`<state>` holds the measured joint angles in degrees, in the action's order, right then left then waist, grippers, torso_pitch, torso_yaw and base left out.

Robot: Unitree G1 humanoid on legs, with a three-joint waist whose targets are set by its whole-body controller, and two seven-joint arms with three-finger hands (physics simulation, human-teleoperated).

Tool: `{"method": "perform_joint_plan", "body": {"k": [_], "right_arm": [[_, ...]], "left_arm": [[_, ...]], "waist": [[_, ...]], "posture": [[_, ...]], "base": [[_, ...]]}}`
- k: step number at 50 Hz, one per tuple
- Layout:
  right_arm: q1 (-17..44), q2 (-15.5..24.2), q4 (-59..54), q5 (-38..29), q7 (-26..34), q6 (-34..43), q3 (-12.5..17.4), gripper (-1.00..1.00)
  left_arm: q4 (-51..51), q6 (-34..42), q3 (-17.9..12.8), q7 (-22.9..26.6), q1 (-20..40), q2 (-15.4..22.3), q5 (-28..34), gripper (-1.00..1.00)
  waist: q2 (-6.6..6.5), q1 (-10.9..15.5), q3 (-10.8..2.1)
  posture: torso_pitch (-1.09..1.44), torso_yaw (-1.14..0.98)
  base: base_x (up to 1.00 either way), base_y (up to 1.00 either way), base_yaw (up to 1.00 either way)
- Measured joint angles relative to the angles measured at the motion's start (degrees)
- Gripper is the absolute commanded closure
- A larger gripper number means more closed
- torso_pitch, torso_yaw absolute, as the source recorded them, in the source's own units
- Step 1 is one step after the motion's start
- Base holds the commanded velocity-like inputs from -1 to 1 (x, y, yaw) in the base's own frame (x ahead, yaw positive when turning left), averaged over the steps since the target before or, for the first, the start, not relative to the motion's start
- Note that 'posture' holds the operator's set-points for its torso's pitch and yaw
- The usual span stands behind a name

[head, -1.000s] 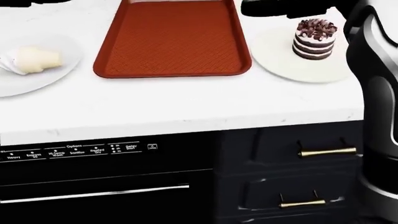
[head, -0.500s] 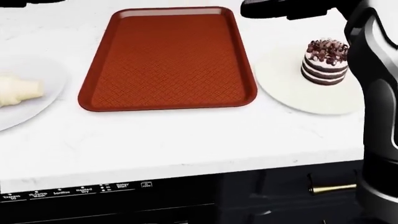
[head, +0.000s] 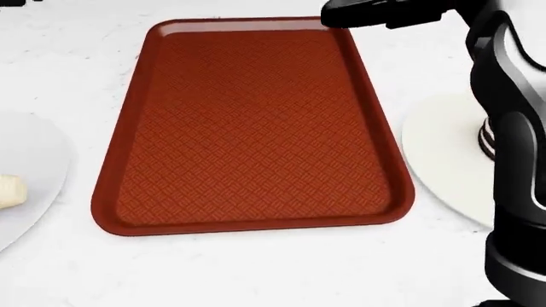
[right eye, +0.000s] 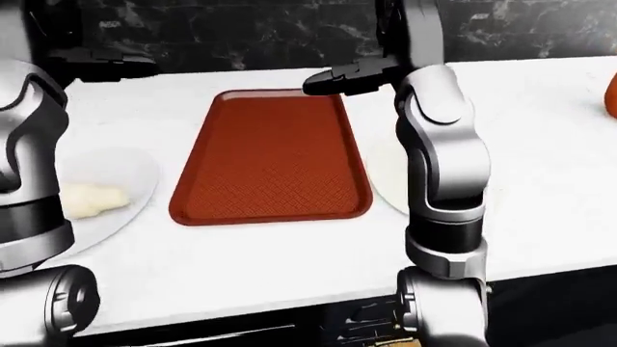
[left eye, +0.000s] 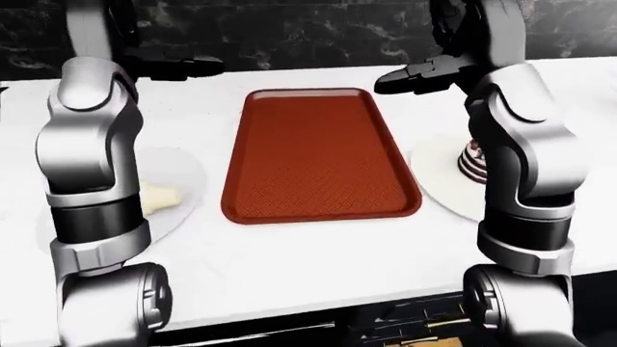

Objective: Move the dessert items from the plate to the tray.

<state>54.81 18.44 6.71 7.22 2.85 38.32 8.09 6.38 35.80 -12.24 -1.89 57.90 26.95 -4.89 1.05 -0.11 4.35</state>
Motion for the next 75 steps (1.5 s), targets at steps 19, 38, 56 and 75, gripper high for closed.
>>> {"method": "perform_joint_plan", "body": {"k": [19,38,56,75], "right_arm": [[-0.5,-0.6,-0.3,0.1,0.0,0.7,0.1,-1.00],[0.1,0.0,-0.4,-1.0,-1.9,1.2,1.1,-1.00],[-1.5,-0.7,-0.2,-0.1,-1.1,-0.1,0.3,-1.00],[-1.8,-0.9,0.1,0.7,-0.7,0.1,-0.2,-1.00]], "left_arm": [[0.2,0.5,-0.3,-0.1,-0.8,0.2,-0.1,-1.00],[0.0,1.3,0.5,0.5,-1.1,0.2,-1.1,-1.00],[1.3,0.2,-0.3,0.4,0.1,2.2,-1.2,-1.00],[15.6,-13.8,4.3,28.0,6.6,12.0,30.0,-1.00]], "waist": [[-1.49,0.2,-1.52],[-4.14,-0.4,-0.89],[-2.35,0.0,-0.72],[-0.18,0.5,-1.95]], "posture": [[0.00,0.00],[0.00,0.00],[0.00,0.00],[0.00,0.00]], "base": [[0.00,0.00,0.06],[-0.16,-0.12,0.26],[-0.03,0.00,0.00],[0.00,0.00,0.00]]}}
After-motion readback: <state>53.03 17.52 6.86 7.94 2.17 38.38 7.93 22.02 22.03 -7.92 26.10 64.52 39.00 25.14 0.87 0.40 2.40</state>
